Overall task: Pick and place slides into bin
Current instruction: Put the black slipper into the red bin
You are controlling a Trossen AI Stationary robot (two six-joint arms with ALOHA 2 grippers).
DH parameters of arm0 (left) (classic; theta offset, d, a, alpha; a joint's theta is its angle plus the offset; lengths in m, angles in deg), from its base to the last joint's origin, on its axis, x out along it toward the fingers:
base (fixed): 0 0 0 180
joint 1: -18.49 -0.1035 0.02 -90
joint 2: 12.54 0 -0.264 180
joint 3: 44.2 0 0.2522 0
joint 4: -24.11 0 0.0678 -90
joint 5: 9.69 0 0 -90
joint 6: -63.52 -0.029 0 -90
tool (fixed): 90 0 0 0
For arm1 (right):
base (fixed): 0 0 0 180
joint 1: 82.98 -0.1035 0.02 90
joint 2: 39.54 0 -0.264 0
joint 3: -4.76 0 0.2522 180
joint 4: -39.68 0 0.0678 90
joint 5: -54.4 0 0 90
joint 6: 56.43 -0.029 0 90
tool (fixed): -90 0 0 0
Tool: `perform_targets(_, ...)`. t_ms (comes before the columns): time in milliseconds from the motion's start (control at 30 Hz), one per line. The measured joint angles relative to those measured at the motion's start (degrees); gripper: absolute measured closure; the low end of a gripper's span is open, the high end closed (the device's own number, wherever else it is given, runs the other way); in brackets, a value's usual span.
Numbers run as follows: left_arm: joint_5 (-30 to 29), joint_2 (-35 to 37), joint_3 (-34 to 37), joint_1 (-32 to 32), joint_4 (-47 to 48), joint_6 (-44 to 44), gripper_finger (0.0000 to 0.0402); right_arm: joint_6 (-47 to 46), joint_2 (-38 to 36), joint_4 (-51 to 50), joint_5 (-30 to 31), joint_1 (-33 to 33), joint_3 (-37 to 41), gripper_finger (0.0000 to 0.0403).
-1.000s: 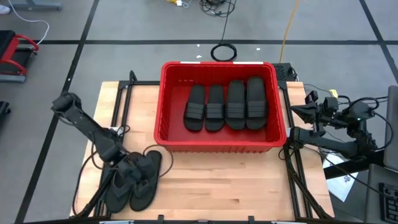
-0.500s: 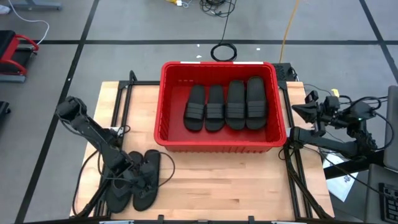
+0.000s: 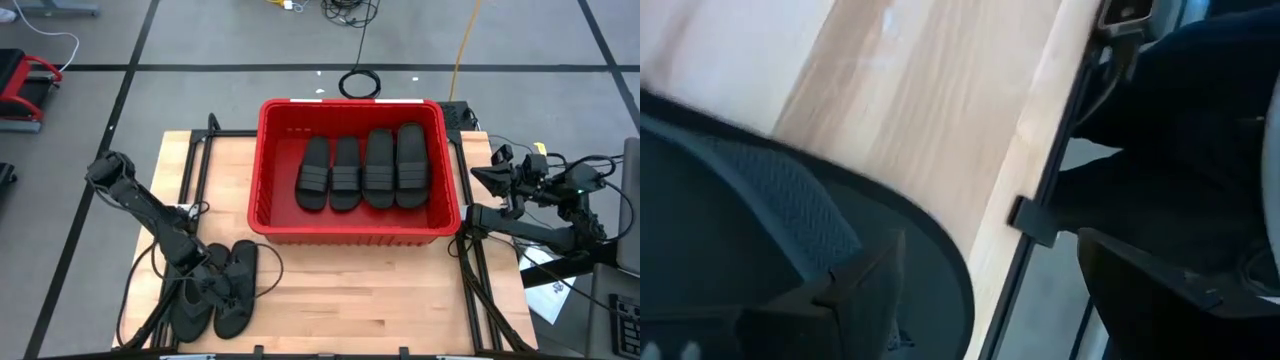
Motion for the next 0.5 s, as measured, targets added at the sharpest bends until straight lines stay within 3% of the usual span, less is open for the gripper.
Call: perform_targets(500, -0.6, 1.7, 0.1, -2.4, 15.4, -0.3, 0.0108, 0.0, 0.0, 0.7, -0.2, 0.0, 0.0, 0.0403)
